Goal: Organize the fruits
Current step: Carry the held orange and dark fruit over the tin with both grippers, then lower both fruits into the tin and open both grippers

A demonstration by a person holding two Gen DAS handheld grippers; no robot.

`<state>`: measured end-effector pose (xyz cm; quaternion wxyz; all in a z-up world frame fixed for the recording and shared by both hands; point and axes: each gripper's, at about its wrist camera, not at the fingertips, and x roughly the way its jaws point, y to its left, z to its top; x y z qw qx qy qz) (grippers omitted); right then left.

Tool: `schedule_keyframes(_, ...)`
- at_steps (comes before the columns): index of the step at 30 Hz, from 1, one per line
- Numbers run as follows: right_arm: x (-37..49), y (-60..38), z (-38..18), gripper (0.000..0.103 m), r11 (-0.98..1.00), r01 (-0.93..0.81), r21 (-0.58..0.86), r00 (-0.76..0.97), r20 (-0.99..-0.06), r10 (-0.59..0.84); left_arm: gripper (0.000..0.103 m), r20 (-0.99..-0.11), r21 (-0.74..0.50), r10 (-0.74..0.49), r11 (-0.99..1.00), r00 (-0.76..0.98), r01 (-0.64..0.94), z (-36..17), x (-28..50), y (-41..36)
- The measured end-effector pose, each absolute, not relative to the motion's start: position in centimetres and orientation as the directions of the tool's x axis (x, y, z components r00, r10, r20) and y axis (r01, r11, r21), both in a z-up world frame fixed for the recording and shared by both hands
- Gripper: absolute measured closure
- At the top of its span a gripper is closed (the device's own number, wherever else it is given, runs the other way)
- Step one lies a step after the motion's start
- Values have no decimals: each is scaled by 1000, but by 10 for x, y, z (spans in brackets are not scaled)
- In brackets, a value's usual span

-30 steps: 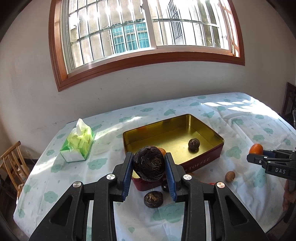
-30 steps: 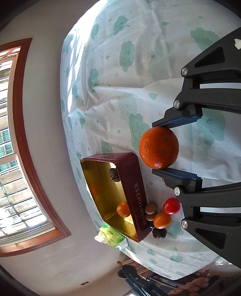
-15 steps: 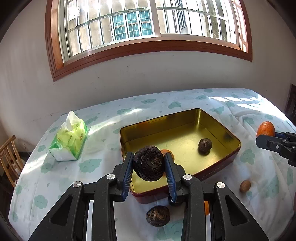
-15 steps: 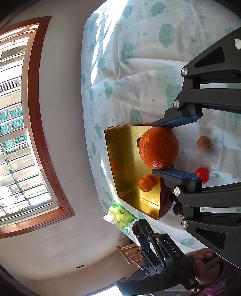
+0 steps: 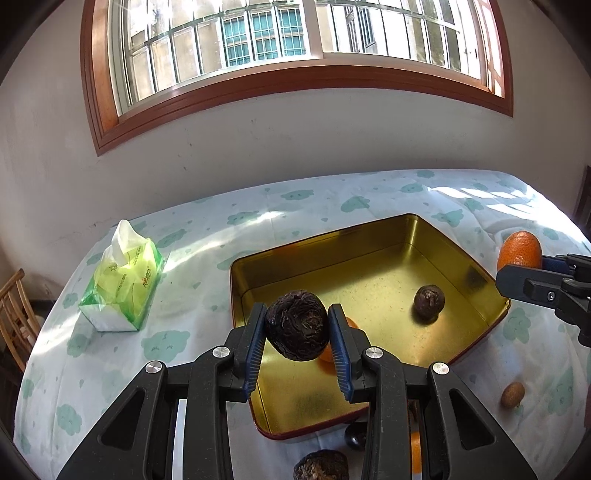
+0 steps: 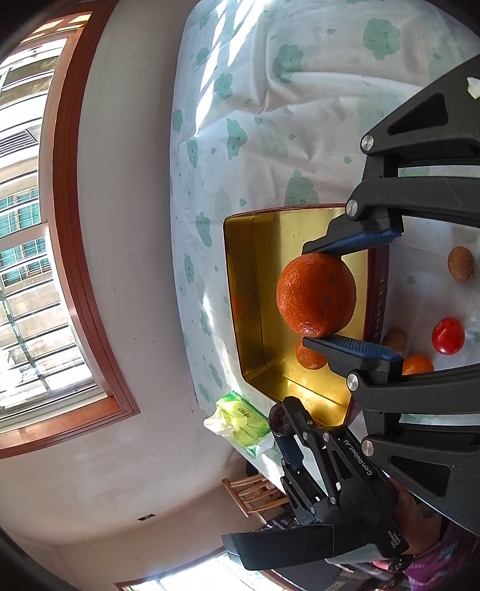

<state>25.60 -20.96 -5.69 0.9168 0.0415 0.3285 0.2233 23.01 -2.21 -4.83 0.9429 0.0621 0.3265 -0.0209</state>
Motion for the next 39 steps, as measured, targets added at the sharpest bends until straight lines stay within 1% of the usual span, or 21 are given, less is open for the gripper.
schedule_keyframes(15,284,-195,-73,64,883,-407,231,638,-620,457,69,-643,82,-9,993,766,81,-59,256,-21)
schedule_keyframes(25,294,-175,-80,64,867,-448,216,605,-641,472,69,-646,92,-7,992,763,86,-63,268,-20)
schedule_keyframes(39,315,-163,-88,64,863,-463,204,575,-672,467,69,-666,125,8,987,746,100,-64,296,-22)
